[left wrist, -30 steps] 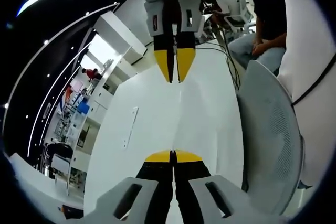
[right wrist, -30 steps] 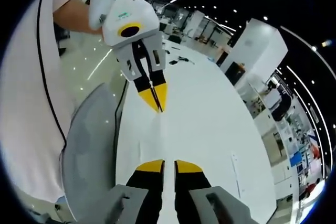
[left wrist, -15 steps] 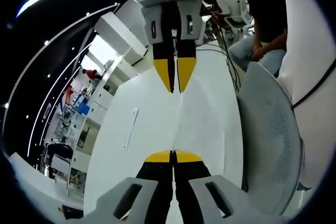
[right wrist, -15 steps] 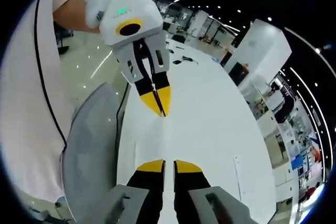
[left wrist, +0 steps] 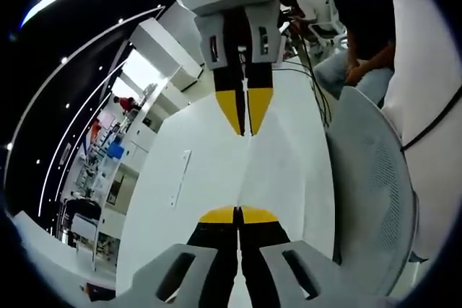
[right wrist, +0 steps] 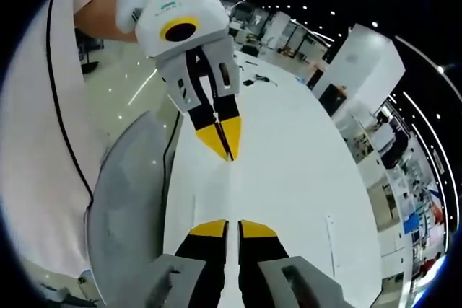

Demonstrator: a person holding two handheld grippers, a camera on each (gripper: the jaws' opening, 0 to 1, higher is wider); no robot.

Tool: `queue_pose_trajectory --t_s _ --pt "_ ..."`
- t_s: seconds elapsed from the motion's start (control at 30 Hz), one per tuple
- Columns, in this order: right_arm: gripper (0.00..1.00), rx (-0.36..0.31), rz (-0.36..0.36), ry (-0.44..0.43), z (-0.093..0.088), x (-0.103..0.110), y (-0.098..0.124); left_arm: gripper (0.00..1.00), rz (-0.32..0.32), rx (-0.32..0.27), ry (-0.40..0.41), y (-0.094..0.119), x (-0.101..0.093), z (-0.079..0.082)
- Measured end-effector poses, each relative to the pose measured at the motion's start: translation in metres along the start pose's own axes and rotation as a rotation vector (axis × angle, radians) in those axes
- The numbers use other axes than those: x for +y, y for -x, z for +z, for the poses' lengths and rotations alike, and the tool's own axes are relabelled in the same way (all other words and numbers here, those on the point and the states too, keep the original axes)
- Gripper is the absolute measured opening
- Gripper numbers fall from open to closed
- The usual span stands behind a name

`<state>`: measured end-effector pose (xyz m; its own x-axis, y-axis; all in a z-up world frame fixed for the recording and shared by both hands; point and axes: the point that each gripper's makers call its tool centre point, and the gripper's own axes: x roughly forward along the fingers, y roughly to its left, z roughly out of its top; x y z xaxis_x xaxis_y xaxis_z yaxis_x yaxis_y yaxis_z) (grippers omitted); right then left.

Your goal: Arrange the food packaging bags into a neat stack by flattening each bag and aligning their edges.

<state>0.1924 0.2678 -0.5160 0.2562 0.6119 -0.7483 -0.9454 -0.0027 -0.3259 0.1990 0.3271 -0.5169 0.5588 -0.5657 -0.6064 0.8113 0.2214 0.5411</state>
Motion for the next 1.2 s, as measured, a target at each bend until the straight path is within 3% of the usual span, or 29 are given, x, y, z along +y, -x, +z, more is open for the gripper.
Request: queue_pose_trajectory --t_s 1.2 --pt "0.00 0.035 0.061 -0.012 -0.011 0.011 -0.015 0.00 0.012 -0.012 -0.006 0.000 0.002 0.008"
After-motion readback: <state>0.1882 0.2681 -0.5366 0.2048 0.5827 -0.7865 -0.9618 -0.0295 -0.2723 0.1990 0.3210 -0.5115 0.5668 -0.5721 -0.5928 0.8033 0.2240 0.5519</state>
